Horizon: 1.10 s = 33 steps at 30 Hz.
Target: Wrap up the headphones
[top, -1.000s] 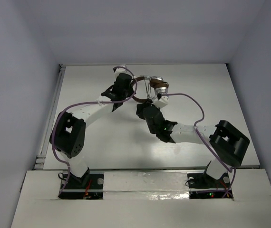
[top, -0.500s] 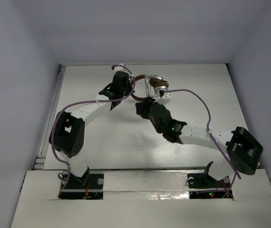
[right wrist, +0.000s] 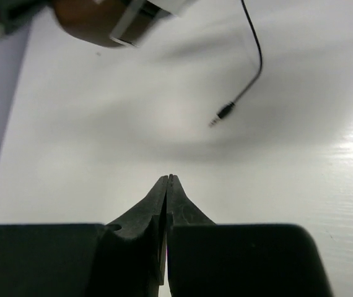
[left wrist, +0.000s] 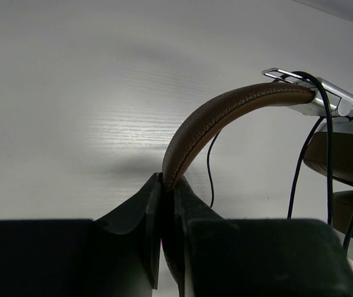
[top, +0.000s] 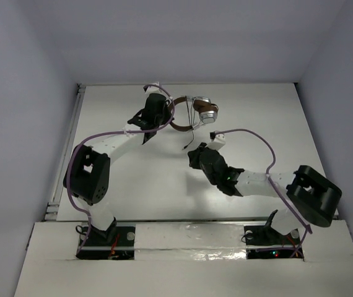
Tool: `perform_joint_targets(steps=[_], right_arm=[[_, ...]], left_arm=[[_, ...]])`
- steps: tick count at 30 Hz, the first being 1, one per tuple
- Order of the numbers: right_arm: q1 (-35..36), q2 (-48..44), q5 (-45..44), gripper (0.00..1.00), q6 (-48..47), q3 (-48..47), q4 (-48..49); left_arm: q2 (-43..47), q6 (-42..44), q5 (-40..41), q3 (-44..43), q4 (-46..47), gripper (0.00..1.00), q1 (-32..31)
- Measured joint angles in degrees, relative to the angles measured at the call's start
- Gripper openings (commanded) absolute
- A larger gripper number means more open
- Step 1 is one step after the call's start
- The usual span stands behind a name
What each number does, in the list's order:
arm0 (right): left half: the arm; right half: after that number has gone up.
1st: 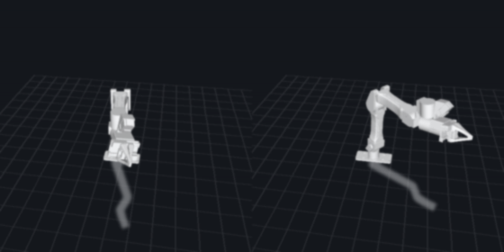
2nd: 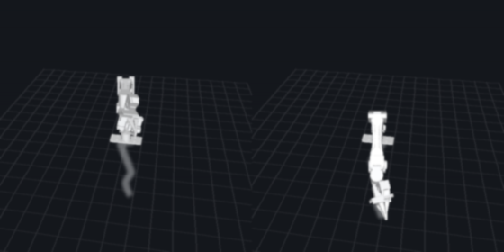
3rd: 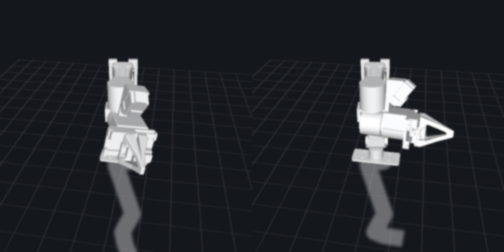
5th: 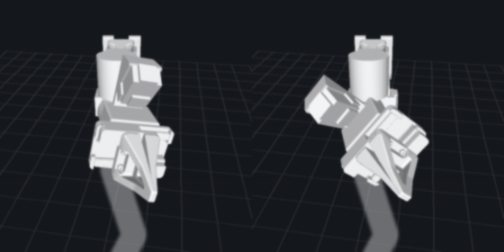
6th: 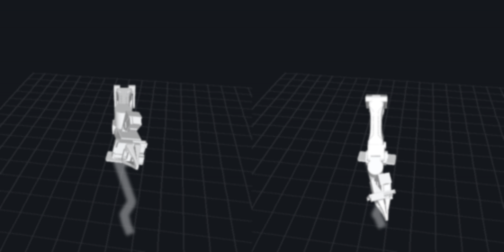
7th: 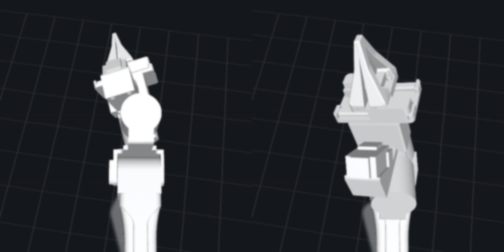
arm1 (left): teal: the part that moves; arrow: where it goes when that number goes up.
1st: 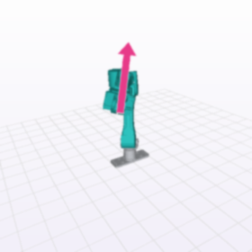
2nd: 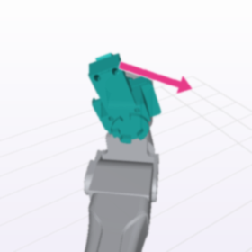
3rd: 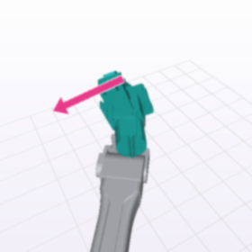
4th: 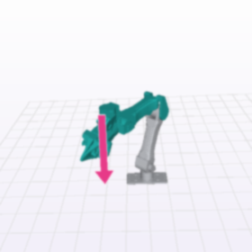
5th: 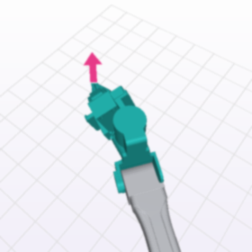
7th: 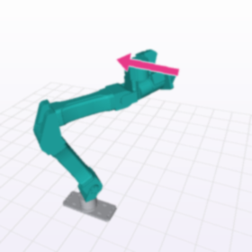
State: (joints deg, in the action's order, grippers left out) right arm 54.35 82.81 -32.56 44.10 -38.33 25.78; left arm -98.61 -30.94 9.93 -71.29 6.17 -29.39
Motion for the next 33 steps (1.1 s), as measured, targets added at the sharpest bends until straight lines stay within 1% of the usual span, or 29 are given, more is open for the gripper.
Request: perform_joint_targets(steps=[1,4,5,7,8,10,11,16,17,19,20,21,22,28,33], right_arm=[[-0.44,1.97,0.13,0.06,0.31,0.57,0.59],[-3.19,4.90,2.21,0.15,0.44,2.01,3.91],[-4.26,5.07,3.26,0.20,0.31,3.08,6.45],[-6.25,5.01,5.44,0.24,-0.44,5.88,11.98],[-7.10,5.09,6.71,0.31,-0.94,7.28,14.75],[-8.28,5.29,9.27,0.39,-1.79,10.25,20.48],[-8.63,5.49,10.36,0.41,-2.21,11.43,22.88],[-12.22,8.33,17.22,0.43,-3.34,16.20,33.57],[-13.00,9.03,18.82,0.47,-3.65,16.31,34.88],[-14.19,9.64,21.16,0.52,-4.48,16.24,36.26],[-14.53,9.64,22.16,0.56,-5.14,15.96,36.44],[-14.62,9.62,23.06,0.58,-5.66,15.43,36.48],[-14.69,9.62,23.89,0.61,-6.45,14.64,36.46],[-15.39,9.88,26.73,0.63,-9.57,8.26,36.54],[-16.02,12.83,27.28,0.64,-11.69,3.89,36.79]], left_arm=[[0.11,0.00,0.04,0.44,0.48,0.00,0.00],[0.94,0.02,0.22,1.88,0.76,0.00,0.00],[1.62,0.07,0.39,2.45,0.74,0.00,0.00],[3.26,0.17,0.63,3.15,-0.02,0.00,0.00],[4.31,0.33,0.68,3.23,-0.61,0.00,0.00],[7.32,0.72,0.94,3.23,-1.64,0.00,-0.07],[7.93,0.76,1.03,3.23,-1.79,0.00,-0.13],[13.92,1.64,0.70,2.34,-4.85,0.00,-0.13],[14.69,1.99,0.61,1.68,-5.90,0.00,-0.13],[15.80,2.60,0.50,0.13,-7.67,0.00,-0.22],[16.26,2.86,0.33,-0.57,-8.48,0.00,-0.28],[16.74,3.04,0.17,-1.16,-9.27,0.00,-0.33],[17.20,3.30,0.04,-1.84,-10.27,0.00,-0.55],[19.76,4.26,-0.63,-3.78,-14.34,0.00,-1.66],[20.74,4.63,-1.64,-4.96,-16.70,0.00,-2.56]])
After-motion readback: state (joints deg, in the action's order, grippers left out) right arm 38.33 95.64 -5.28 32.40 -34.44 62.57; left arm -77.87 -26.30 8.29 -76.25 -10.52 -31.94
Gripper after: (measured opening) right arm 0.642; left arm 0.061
